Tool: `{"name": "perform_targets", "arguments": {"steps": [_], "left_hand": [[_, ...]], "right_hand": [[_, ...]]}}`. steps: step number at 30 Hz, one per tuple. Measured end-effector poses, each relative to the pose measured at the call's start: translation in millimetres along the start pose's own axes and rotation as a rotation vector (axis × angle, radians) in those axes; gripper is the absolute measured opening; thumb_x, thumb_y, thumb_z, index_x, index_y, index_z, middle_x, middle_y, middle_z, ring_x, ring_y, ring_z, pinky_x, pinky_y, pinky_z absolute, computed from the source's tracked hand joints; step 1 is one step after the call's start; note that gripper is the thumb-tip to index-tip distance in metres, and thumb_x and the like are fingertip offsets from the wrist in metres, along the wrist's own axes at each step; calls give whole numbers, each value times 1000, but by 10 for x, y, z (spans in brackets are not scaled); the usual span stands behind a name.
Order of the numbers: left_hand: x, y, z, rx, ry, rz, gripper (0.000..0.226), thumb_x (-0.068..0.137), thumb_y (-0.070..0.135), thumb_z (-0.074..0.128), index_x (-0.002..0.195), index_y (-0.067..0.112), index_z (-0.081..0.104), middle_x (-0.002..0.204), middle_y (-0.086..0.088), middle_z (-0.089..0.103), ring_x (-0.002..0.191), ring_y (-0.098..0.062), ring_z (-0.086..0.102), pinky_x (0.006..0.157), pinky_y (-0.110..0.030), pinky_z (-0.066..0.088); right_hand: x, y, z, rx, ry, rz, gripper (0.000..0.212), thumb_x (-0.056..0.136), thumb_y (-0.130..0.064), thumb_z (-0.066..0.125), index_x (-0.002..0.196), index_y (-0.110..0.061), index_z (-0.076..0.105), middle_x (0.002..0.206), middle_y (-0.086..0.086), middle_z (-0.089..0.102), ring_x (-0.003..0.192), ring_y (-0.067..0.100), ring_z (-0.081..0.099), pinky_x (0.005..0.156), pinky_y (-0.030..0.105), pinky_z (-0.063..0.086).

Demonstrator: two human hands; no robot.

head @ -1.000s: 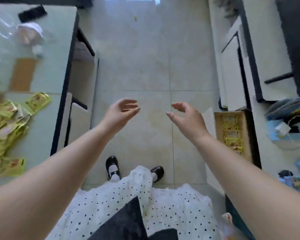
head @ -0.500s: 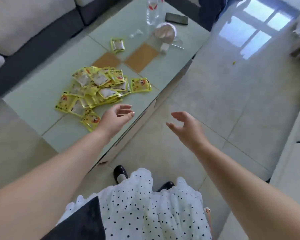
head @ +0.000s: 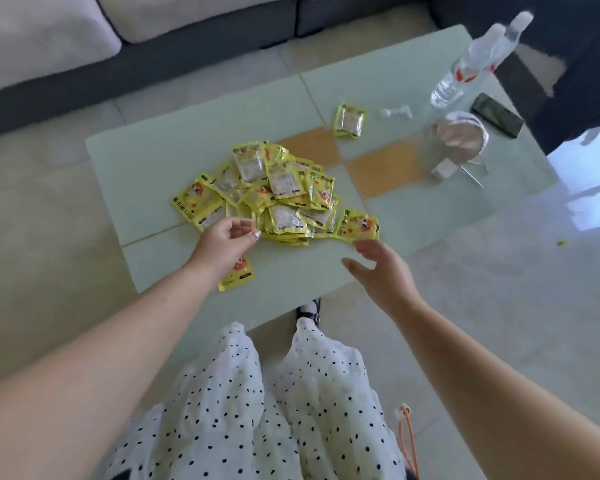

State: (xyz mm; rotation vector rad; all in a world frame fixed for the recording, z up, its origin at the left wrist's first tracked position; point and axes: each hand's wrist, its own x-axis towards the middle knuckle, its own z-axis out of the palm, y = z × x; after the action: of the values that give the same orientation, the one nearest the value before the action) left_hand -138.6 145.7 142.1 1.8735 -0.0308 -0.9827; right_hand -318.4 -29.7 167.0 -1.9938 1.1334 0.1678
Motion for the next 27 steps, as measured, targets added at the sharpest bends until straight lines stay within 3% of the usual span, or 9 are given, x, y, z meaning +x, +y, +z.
{"name": "perform_targets", "arguments": {"steps": [4,9,16,23,25,27], "left_hand": [[680,186,137,-52,142,-87,14,86,16,66,88,29,60,91,4,64,93,-17,62,77,-30,48],[1439,277,226,1,257,-159,14,80,27,69,89,35,61,114,-5,64,109,-23,61,96,-46,49],[2133,173,356,134,341,-207,19,86,22,65,104,24,58,111,2,60,107,-18,57,95,-35,47],[2703,6,419,318,488,-250,59,83,33,68,134,16,44,135,-3,49,119,-20,51,93,-28,41],[2867,-13,452,372,524,-261,67,80,37,70,136,16,40,135,-4,47,118,-22,51,91,-28,42],[3000,-23,514,413,557,-272,75,76,42,73,136,16,38,133,-6,47,118,-25,50,96,-37,46]], "right_hand": [[922,31,-45,-26,-92,33,42,85,-33,68,122,-16,60,122,0,63,116,17,56,83,20,35],[1833,-53,95,-77,-193,1,44,86,-33,66,126,-18,56,125,1,62,118,19,55,88,25,40],[2543,43,504,-100,-286,114,59,86,-38,63,137,-19,41,134,4,53,119,23,53,91,34,47],[3005,185,809,-105,-242,261,71,85,-44,62,141,-15,31,135,8,50,118,28,53,86,33,44],[3088,201,896,-133,-222,271,78,82,-47,64,143,-15,28,139,9,47,122,29,51,94,39,46],[3140,213,978,-168,-210,269,86,80,-51,65,146,-16,23,146,9,40,131,29,42,103,43,41]]}}
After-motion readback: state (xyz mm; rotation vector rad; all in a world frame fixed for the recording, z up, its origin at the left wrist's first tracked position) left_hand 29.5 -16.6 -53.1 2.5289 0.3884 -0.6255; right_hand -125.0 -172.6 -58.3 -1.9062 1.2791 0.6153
